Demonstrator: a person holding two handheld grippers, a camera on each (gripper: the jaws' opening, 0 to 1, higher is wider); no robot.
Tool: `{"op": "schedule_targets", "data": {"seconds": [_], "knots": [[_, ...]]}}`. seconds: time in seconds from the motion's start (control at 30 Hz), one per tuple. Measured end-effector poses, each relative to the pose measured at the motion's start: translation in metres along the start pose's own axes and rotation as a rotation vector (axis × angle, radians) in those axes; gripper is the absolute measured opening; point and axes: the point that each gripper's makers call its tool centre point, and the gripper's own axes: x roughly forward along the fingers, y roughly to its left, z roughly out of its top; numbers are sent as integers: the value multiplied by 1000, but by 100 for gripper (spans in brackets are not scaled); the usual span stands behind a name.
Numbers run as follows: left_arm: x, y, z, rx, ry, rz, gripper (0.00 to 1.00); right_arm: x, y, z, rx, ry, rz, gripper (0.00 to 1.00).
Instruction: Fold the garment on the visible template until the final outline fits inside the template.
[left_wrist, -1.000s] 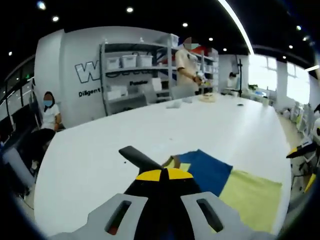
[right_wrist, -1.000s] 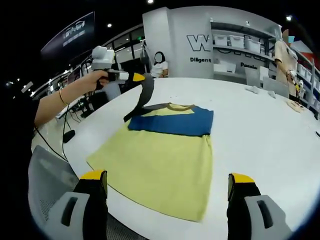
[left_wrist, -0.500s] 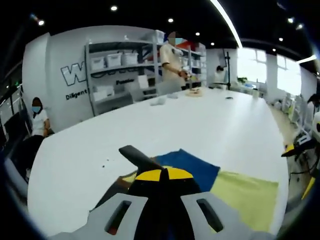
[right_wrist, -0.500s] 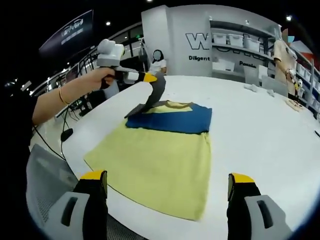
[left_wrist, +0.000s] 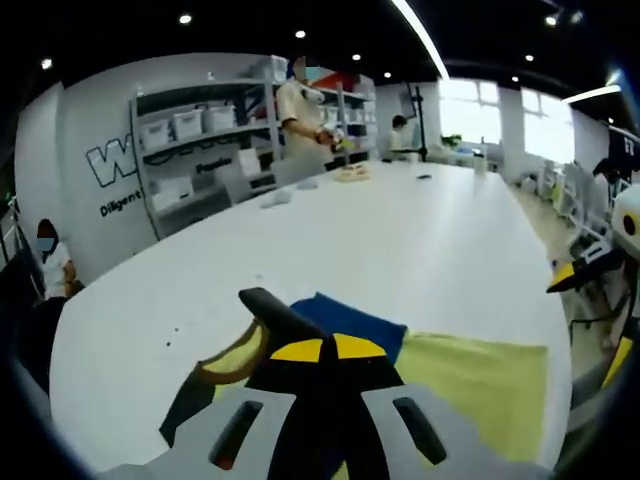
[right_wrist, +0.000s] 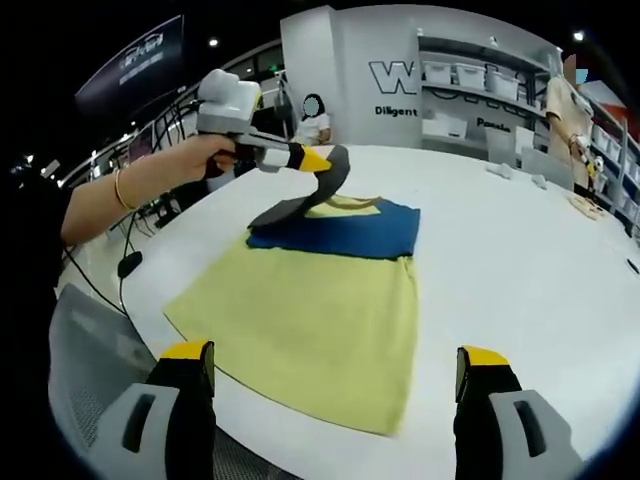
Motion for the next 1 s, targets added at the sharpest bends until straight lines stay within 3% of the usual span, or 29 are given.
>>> {"op": "schedule_targets", "data": {"seconds": [0.7, 1.0], "knots": [[12, -56, -26, 124, 68, -104, 0, 0, 2, -8, 0, 18, 0, 99], [19, -57, -42, 121, 104, -101, 0, 0, 2, -9, 0, 20, 1, 99]]}}
